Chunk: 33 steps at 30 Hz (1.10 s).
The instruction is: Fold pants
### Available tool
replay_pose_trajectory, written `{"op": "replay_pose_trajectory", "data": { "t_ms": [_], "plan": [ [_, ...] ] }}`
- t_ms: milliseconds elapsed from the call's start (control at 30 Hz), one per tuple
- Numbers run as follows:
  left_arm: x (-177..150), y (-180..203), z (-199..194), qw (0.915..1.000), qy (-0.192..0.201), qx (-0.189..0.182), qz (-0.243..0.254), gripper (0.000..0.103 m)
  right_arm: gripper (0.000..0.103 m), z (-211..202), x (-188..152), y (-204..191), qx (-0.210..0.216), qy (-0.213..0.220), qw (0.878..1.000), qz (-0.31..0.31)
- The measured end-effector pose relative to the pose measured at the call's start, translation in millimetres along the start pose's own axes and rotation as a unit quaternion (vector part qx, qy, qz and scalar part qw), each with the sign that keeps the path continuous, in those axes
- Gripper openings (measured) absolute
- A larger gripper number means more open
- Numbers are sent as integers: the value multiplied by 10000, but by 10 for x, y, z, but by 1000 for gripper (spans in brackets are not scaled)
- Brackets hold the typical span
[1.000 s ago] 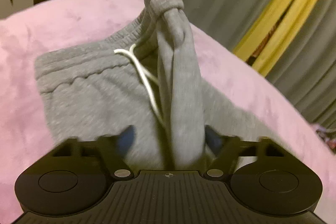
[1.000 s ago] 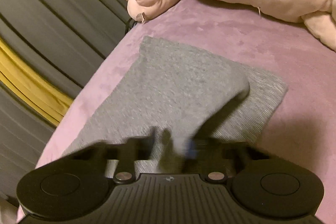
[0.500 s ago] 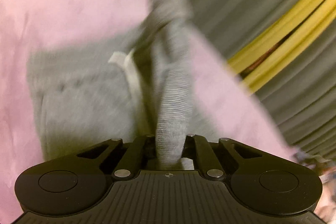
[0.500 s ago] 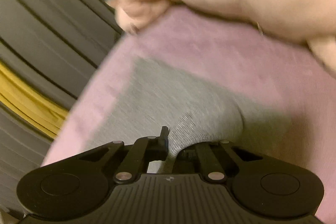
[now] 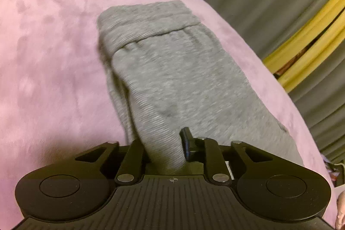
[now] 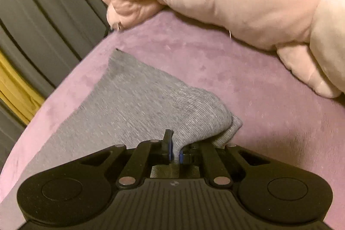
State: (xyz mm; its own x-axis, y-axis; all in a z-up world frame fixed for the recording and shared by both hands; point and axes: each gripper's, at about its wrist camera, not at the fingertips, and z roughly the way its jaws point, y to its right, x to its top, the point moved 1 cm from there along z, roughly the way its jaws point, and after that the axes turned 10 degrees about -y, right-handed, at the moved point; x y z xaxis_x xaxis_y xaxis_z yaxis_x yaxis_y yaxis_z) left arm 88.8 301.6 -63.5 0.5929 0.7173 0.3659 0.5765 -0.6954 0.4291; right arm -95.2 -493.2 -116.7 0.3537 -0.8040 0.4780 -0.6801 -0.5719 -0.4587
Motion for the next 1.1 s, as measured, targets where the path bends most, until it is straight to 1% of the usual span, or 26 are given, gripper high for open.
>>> {"op": "replay_pose_trajectory", "data": {
  "t_ms": [67, 133, 233, 267, 300, 367, 400, 433, 467, 500, 533, 567, 600, 633, 667, 700, 733, 800, 867, 900, 933, 967, 1000, 1033, 1067, 1100],
  "plan": [
    [86, 142, -39, 9998, 111, -4, 180, 19, 7, 3, 43, -70, 40, -18, 10000, 24],
    [129, 285, -171, 9979, 328, 15, 554, 14, 6, -43, 100, -176, 16, 56, 9999, -103],
    [-19, 403, -462, 9927, 800, -223, 869, 14, 6, -284, 162, -227, 408, 681, 9966, -217],
    [-65, 388, -492, 9920, 847, -171, 918, 18, 6, -340, 161, -211, 527, 838, 9948, -225],
    [-111, 337, -439, 9921, 812, 69, 951, 21, 6, -350, 158, -178, 474, 861, 9948, -251],
    [-159, 259, -321, 9888, 571, 971, 981, 36, 13, -251, 156, -109, -69, 615, 9975, -338],
    [-193, 204, -311, 9861, 529, 1190, 1028, 39, 16, -185, 153, -49, -443, 401, 9976, -340],
    [-236, 166, -382, 9838, 670, 1235, 1110, 48, 20, -140, 152, 28, -843, 207, 9958, -292],
    [-278, 165, -489, 9788, 874, 1406, 1202, 70, 26, -156, 144, 108, -1094, 194, 9936, -189],
    [-335, 194, -615, 9678, 1187, 1802, 1293, 79, 31, -213, 136, 190, -1313, 312, 9908, -36],
    [-395, 232, -753, 9517, 1640, 2203, 1375, 85, 35, -277, 133, 222, -1490, 460, 9878, 39],
    [-460, 279, -890, 9368, 2082, 2412, 1446, 85, 35, -342, 134, 218, -1723, 644, 9829, 45],
    [-507, 348, -986, 9313, 2305, 2388, 1502, 85, 35, -390, 144, 170, -1998, 805, 9765, -5],
    [-565, 438, -1058, 9332, 2405, 2123, 1621, 86, 35, -410, 150, 103, -2099, 941, 9731, -94],
    [-616, 545, -1058, 9388, 2352, 1798, 1759, 87, 35, -436, 153, -6, -2008, 1068, 9736, -204],
    [-682, 674, -1043, 9448, 2176, 1449, 1976, 87, 35, -450, 139, -170, -1762, 1156, 9767, -394],
    [-785, 848, -971, 9473, 1930, 1131, 2292, 87, 35, -427, 108, -372, -1482, 1166, 9797, -681],
    [-1006, 1107, -800, 9427, 1688, 837, 2755, 86, 35, -296, -45, -867, -877, 978, 9790, -1559],
    [-1283, 1428, -509, 9334, 1395, 641, 3244, 84, 35, -95, -365, -1435, -100, 577, 9630, -2632],
    [-1404, 1575, -331, 9273, 1219, 552, 3497, 84, 35, 13, -570, -1728, 344, 346, 9480, -3146],
    [-1506, 1672, -147, 9218, 1018, 558, 3698, 76, 35, 91, -777, -1969, 764, 156, 9319, -3542],
    [-1607, 1776, 60, 9152, 771, 717, 3891, 66, 35, 173, -997, -2192, 1186, -18, 9150, -3856],
    [-1690, 1844, 214, 9083, 667, 889, 4032, 67, 35, 262, -1171, -2366, 1463, -208, 9009, -4080],
    [-1749, 1912, 312, 8983, 885, 1078, 4167, 69, 35, 368, -1317, -2519, 1519, -414, 8904, -4271],
    [-1792, 1953, 344, 8873, 1145, 1175, 4311, 68, 35, 498, -1448, -2666, 1367, -563, 8827, -4462],
    [-1783, 2033, 382, 8785, 1243, 1240, 4443, 67, 35, 579, -1535, -2771, 1147, -423, 8786, -4617]
  ]
}}
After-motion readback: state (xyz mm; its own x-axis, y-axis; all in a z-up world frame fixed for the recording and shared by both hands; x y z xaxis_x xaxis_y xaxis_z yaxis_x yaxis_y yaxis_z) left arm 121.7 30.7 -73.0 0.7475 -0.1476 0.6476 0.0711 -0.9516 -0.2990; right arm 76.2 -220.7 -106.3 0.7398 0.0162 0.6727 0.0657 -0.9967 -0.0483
